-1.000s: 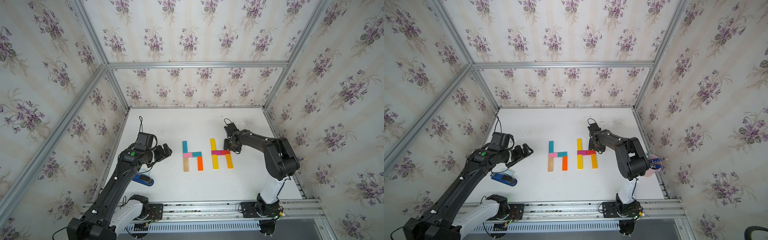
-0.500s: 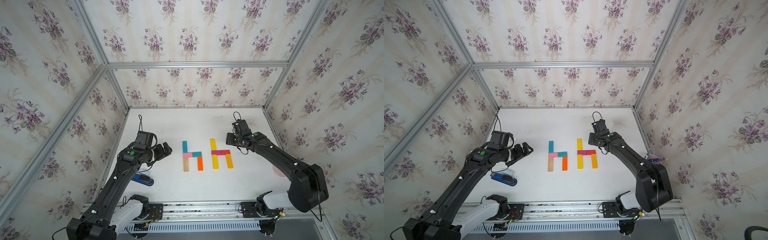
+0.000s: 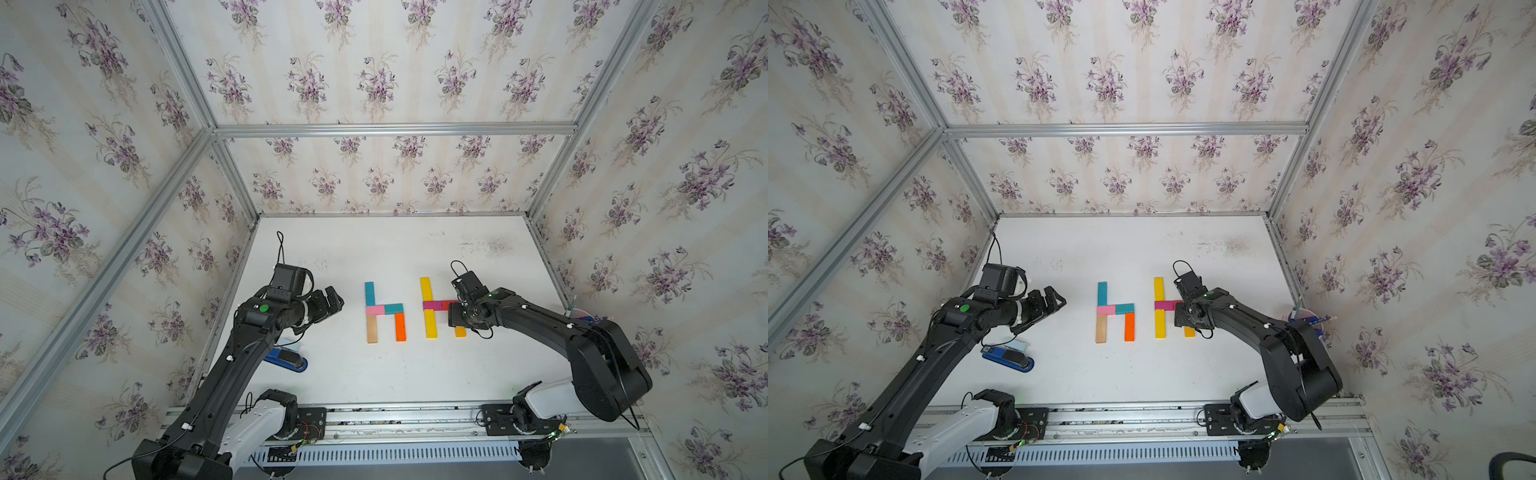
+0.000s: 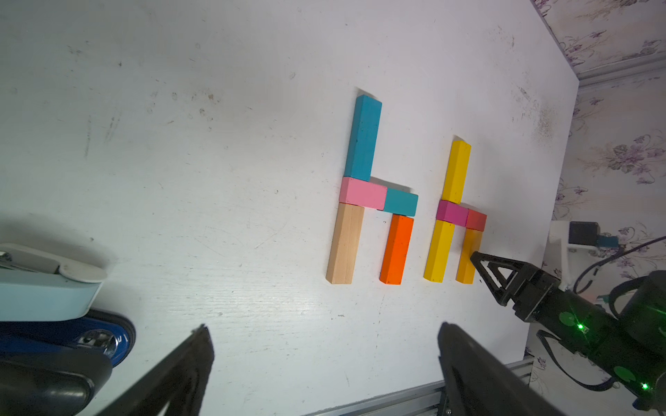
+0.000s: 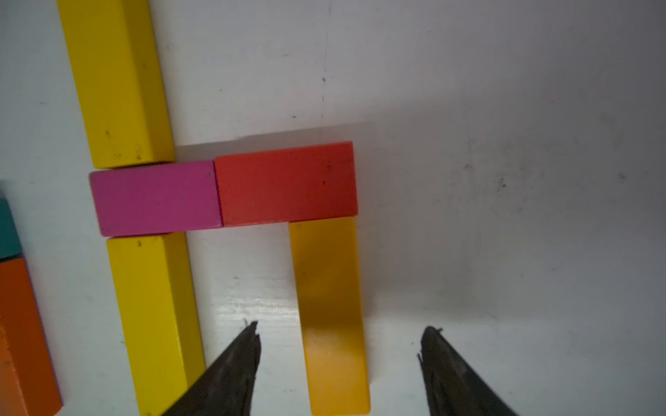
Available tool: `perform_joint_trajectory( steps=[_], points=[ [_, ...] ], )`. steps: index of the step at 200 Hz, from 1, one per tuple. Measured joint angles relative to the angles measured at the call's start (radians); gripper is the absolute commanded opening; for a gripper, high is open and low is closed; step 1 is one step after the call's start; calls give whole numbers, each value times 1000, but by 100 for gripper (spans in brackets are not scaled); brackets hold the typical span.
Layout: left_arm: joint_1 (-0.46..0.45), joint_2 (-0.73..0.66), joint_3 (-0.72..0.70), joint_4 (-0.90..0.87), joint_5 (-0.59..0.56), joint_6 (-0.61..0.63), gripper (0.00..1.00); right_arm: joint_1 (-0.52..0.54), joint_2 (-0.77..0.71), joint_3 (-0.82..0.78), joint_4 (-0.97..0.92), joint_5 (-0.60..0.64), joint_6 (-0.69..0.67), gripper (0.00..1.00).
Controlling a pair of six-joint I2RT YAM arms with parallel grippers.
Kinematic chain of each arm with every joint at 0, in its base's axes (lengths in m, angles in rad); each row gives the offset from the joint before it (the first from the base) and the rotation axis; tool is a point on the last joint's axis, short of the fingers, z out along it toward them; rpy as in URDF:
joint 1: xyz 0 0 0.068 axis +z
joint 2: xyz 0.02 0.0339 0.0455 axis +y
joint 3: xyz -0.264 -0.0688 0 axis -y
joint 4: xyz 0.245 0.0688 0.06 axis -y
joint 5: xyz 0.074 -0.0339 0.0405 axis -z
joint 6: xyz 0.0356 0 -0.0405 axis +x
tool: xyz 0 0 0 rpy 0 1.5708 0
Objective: Assemble the letter h with building blocks
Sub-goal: Assemble the building block at the center of the board.
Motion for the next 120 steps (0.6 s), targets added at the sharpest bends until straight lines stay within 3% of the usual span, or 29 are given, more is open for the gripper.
perform_joint_trajectory(
  steps=[120],
  points=[
    [0, -5, -9, 0, -1, 0, 99, -19, 106, 23, 66, 41, -3, 71]
  ],
)
